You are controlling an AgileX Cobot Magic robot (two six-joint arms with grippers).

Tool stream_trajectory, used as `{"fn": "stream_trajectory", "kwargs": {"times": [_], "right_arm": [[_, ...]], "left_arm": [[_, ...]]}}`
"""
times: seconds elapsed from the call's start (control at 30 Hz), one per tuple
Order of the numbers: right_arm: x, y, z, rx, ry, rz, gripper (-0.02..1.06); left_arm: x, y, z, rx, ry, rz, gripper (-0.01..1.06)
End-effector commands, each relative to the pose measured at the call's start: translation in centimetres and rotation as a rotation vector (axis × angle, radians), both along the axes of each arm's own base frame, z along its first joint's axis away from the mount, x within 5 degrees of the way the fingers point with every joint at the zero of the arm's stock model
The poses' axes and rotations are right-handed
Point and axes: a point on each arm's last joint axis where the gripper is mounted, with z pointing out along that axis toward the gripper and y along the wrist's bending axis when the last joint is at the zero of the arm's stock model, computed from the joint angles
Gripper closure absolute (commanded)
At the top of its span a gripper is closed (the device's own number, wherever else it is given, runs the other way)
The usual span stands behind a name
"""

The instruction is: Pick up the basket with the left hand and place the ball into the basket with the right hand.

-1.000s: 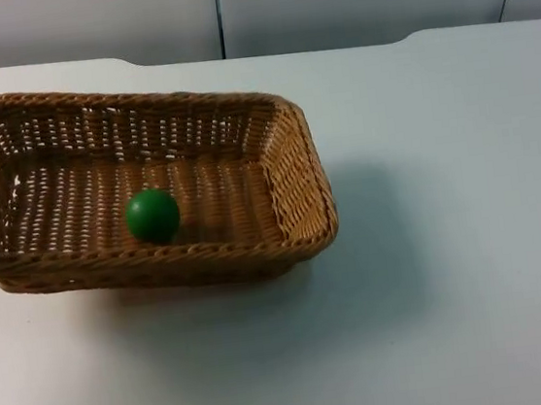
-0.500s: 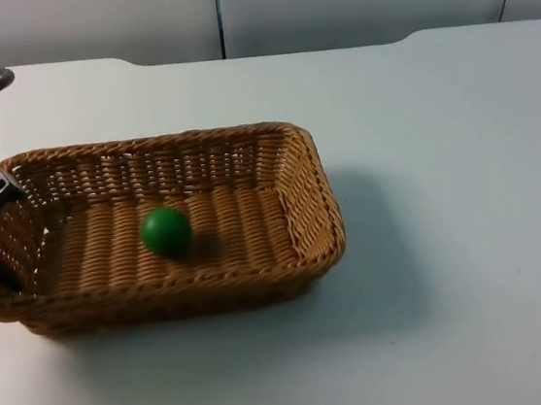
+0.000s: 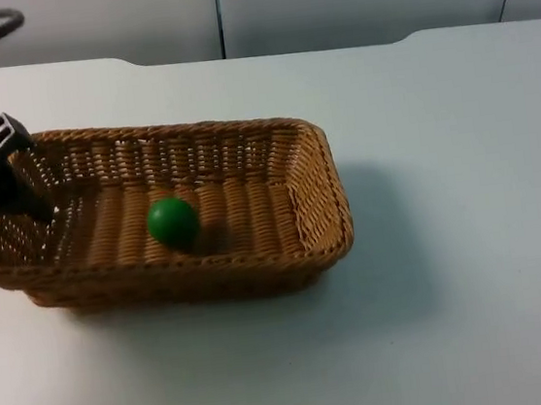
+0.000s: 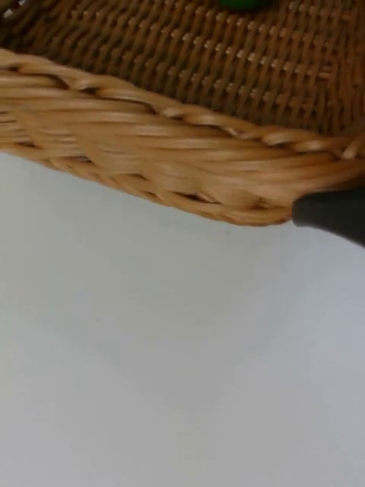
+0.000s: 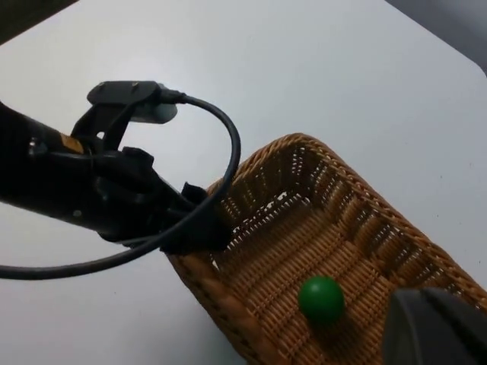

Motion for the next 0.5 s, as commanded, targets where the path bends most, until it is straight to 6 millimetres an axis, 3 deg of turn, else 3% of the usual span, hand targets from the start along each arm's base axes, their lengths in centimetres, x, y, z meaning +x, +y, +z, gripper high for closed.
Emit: {"fn": "stream_trajectory", "kwargs": {"times": [0.0,0.03,0.07,0.17,0.47], "right_arm": [[-0.2,0.0,0.5,0.014,-0.022,0.006,1.05],[-0.2,0.0,0.5,0.014,-0.022,0.006,1.05],[-0.2,0.0,0.5,0.014,-0.022,0.006,1.05],[-0.2,0.0,0.5,0.015,-0.021,0.006,1.05],[-0.2,0.1,0.5,0.019,-0.024,0.006,1.05]], "left_arm": [[0.3,0.2,1.6,0.017,-0.060,-0.028,0.41],[0.1,0.5,2.5,0.025,-0.092,-0.033,0.50],[0.1,0.5,2.5,0.025,-0.092,-0.033,0.50],[-0.2,1.6,3.7,0.032,-0.130,-0.018,0.63],[-0.7,3.6,3.6,0.037,-0.068,-0.031,0.64]]}}
